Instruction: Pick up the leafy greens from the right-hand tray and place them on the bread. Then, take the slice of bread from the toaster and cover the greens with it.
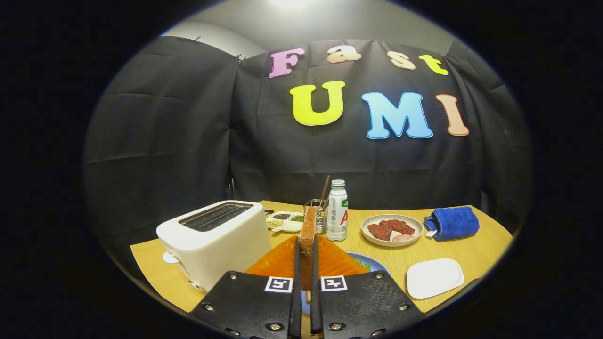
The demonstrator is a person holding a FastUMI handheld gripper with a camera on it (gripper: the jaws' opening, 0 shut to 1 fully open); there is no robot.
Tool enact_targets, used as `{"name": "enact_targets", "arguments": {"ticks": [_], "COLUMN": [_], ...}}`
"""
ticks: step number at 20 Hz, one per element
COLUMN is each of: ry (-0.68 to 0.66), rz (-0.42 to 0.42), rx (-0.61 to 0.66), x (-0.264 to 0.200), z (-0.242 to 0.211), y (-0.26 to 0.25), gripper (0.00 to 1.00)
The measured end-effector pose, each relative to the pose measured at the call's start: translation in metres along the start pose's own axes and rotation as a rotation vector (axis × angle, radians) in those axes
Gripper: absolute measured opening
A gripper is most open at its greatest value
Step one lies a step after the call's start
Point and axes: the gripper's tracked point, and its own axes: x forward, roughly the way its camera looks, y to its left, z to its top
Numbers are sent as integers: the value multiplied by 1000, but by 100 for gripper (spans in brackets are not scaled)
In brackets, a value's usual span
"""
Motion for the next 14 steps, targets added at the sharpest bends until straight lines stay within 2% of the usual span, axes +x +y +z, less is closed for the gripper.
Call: {"name": "enact_targets", "arguments": {"ticks": [7,11,14], "ry": [16,34,55], "rz": [-3,28,21], "rx": [51,98,82], "x": [6,11,14], "z": [-18,-29,-38], "y": [-1,6,3], "gripper": [8,8,8]}}
